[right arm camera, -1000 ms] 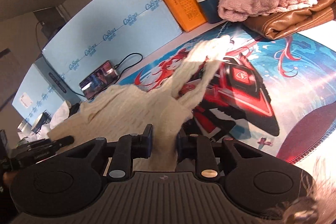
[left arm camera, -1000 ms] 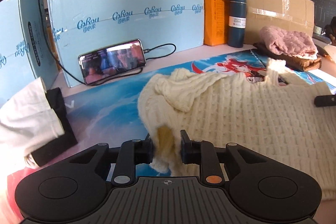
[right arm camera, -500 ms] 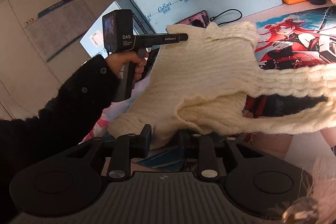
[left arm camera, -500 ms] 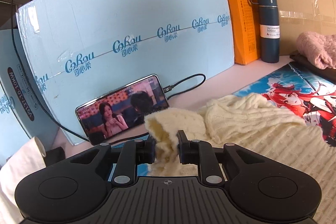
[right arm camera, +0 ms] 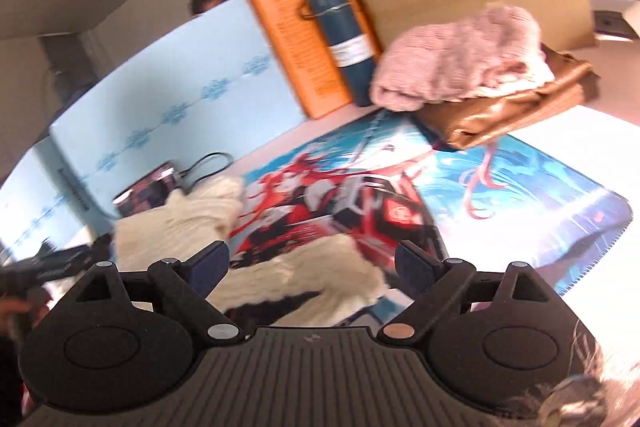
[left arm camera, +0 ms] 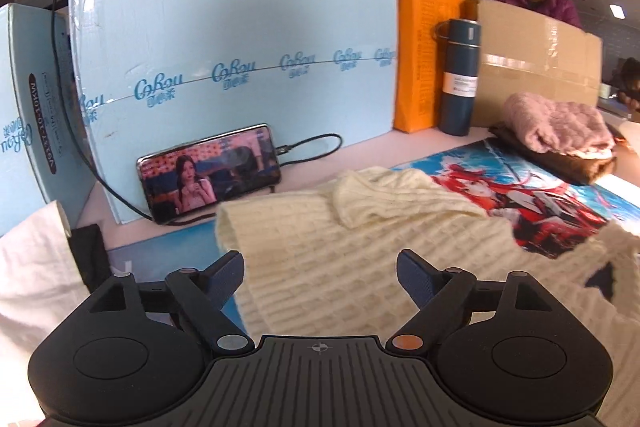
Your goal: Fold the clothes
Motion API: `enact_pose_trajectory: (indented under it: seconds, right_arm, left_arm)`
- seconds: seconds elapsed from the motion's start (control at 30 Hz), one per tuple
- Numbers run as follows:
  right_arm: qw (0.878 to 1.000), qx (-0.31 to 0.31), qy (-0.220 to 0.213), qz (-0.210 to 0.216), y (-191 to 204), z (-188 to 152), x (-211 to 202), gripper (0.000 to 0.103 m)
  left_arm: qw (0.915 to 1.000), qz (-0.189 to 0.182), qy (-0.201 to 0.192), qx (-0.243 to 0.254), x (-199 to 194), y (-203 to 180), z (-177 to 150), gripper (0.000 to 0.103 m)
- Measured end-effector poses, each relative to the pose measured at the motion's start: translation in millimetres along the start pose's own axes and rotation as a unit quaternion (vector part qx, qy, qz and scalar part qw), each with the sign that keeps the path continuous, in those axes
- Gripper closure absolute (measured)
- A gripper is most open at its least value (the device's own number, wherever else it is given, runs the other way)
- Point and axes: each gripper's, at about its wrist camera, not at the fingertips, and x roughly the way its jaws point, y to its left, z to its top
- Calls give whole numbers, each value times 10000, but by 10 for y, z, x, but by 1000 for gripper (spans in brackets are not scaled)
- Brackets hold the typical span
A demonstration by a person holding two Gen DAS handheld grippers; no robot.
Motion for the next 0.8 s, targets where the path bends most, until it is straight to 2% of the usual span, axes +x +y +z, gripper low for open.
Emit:
enact_pose_trajectory:
  seconds: [0.03,0.17,0.23,0.27,0.3,0.37,0.4,0.43,0.5,0.6,0.7,0.8]
  right_arm:
    - [9992,209,-96,-313,-65,0,69,13]
    - [9976,252,-132,-623,-82,-15,250,13]
    - [9968,345,49,-715,-47,-38,370,16]
    - [9964,307,-30,-785,-21,-44,379,16]
    - [9956,226,-20,-911,40,-53,399,23]
    - [9949,-8,6,-1008,115,-72,436,48]
    - [9954,-92,84,-951,132,-80,460,70]
    - [9960,-144,134,-868,161,-83,471,76]
    - [9980,-68,10,-622,196,-51,430,80]
    - [9992,250,-255,161,282,66,335,81]
    - [9917,556,-387,1094,450,194,298,81]
    - [9799,586,-271,1889,710,249,343,83]
  left_arm:
    - [9998,-168,-18,119,-57,-74,-40,15]
    - [9964,-577,-16,618,-128,-308,-160,13]
    - [9948,-496,157,881,-53,-392,-208,12]
    - [9939,-436,258,978,-5,-421,-234,12]
    - [9933,-382,348,1034,41,-436,-259,12]
    - [9931,-396,419,1019,98,-430,-304,11]
    - [9934,-423,429,976,104,-412,-313,11]
    - [9938,-455,424,921,98,-390,-311,10]
    - [9944,-506,438,818,100,-347,-321,10]
    - [9944,-483,435,830,99,-348,-328,9]
    - [9947,-496,447,783,108,-330,-328,8]
    - [9948,-501,455,763,119,-324,-327,7]
